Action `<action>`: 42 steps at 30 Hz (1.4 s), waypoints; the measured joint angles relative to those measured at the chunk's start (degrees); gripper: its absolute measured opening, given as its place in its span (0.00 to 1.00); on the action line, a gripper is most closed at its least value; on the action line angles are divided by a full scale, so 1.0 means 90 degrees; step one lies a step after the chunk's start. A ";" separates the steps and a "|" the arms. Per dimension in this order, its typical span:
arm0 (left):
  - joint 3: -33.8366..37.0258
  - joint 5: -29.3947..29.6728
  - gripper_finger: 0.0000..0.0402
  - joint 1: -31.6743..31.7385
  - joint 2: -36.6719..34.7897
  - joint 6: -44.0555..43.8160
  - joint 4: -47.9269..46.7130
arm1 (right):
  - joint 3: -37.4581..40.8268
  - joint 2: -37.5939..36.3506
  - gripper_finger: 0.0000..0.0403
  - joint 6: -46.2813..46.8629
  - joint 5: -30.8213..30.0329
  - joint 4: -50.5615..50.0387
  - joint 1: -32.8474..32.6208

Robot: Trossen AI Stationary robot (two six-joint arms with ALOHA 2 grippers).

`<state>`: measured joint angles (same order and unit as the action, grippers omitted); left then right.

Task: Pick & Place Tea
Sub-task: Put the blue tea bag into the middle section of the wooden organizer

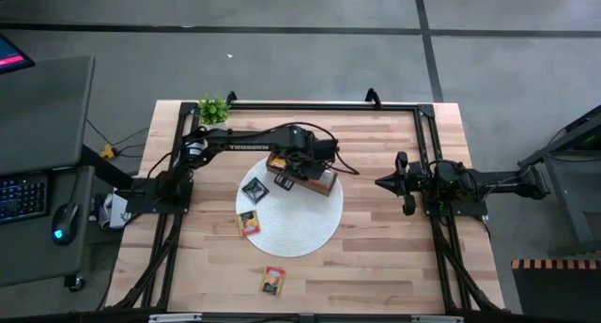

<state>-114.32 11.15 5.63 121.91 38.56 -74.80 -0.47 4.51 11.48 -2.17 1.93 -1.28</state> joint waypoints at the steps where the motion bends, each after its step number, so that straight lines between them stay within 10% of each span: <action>1: 0.0000 -0.0037 0.00 0.0000 0.0000 0.0049 0.0032 | 0.0000 0.0000 0.03 -0.0002 0.0000 0.0000 -0.0002; 24: 0.0002 0.0221 0.02 -0.0002 0.0330 -0.0198 0.0509 | 0.0002 0.0000 0.03 -0.0001 0.0000 0.0000 0.0000; 34: 0.0002 0.0262 0.34 -0.0002 0.0330 -0.0350 0.0614 | 0.0002 0.0000 0.03 0.0000 -0.0002 0.0000 -0.0002; 42: 0.0002 0.1530 0.56 -0.0002 0.0330 -0.0538 0.0753 | 0.0002 0.0000 0.03 -0.0002 -0.0002 0.0000 0.0000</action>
<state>-114.30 24.93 5.61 124.88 33.71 -68.02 -0.45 4.51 11.46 -2.20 1.93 -1.28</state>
